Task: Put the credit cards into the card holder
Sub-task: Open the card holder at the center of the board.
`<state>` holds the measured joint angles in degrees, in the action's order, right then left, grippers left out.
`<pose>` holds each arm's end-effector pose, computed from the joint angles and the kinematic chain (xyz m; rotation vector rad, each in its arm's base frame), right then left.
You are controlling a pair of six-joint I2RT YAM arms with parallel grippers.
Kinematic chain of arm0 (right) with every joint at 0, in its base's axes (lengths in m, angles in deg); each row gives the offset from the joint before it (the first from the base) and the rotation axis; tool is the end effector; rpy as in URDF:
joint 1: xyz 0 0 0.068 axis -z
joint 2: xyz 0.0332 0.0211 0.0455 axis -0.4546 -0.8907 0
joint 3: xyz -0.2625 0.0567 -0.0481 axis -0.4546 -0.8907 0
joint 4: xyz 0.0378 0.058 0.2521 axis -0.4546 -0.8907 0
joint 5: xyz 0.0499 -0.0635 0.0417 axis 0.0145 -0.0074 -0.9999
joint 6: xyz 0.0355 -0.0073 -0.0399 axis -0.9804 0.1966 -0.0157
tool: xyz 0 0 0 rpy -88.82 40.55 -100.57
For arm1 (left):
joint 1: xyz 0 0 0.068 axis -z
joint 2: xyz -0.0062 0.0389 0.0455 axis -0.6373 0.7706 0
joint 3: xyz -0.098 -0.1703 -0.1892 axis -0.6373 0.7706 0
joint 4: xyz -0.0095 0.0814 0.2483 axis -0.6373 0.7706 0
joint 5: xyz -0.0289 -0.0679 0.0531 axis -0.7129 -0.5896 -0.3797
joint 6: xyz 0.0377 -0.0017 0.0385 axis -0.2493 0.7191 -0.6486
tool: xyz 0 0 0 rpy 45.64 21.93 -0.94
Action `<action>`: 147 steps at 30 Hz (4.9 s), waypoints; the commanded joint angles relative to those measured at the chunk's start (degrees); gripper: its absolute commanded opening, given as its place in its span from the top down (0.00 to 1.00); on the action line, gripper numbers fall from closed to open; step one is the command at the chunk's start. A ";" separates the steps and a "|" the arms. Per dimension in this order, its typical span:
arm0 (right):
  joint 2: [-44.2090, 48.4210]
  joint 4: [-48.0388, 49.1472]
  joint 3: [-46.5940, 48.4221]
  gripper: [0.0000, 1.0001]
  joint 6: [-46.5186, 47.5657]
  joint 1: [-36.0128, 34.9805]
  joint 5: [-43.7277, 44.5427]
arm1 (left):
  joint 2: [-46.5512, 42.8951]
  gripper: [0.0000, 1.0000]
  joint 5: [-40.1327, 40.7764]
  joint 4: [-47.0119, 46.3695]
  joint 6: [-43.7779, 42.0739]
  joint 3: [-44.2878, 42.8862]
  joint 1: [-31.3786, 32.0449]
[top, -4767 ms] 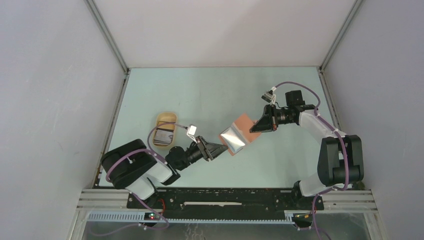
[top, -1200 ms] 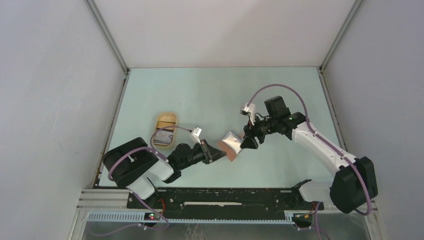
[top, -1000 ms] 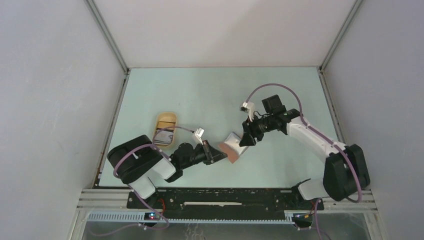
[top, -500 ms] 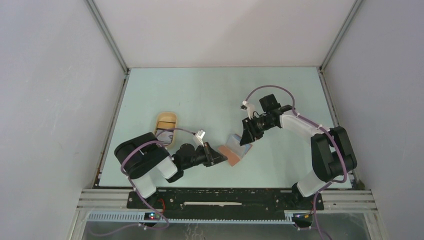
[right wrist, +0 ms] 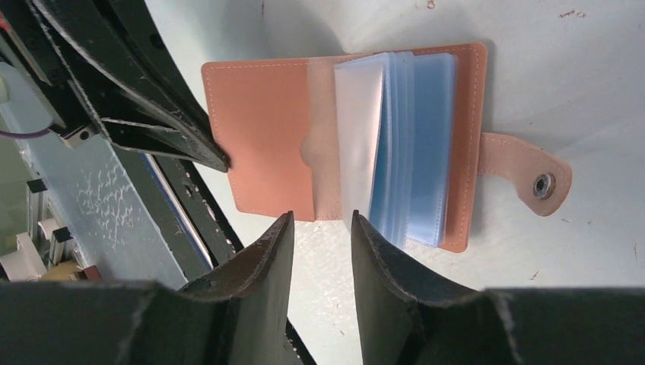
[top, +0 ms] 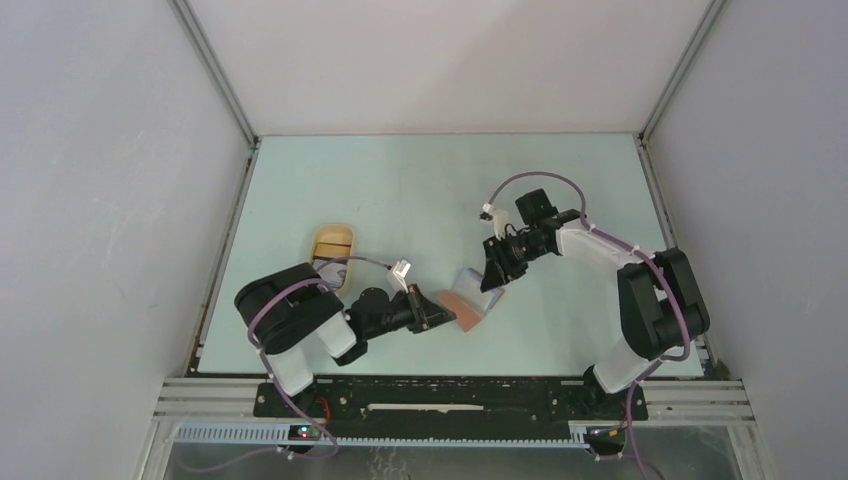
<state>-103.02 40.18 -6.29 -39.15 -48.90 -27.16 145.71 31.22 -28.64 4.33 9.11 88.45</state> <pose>0.2734 0.1358 0.1941 -0.9186 2.4869 1.0845 0.1488 -0.1836 0.1038 -0.0665 2.1266 -1.5261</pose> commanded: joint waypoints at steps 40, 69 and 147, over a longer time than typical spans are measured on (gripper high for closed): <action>-4.70 -3.61 3.56 0.56 -0.58 -0.98 3.10 | 2.25 1.00 -1.65 -4.68 0.96 -1.70 -0.08; -3.99 -5.38 4.41 0.54 1.32 0.20 1.22 | 3.05 1.00 -1.67 -4.73 0.82 -1.77 -0.11; -17.07 -10.81 8.91 0.47 5.23 -8.69 -12.69 | -8.57 0.87 8.18 23.17 -8.68 -12.29 -0.67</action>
<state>-119.92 30.15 1.01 -35.35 -58.00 -38.87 133.67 40.34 -3.42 -4.30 0.02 87.47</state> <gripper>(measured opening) 0.533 0.140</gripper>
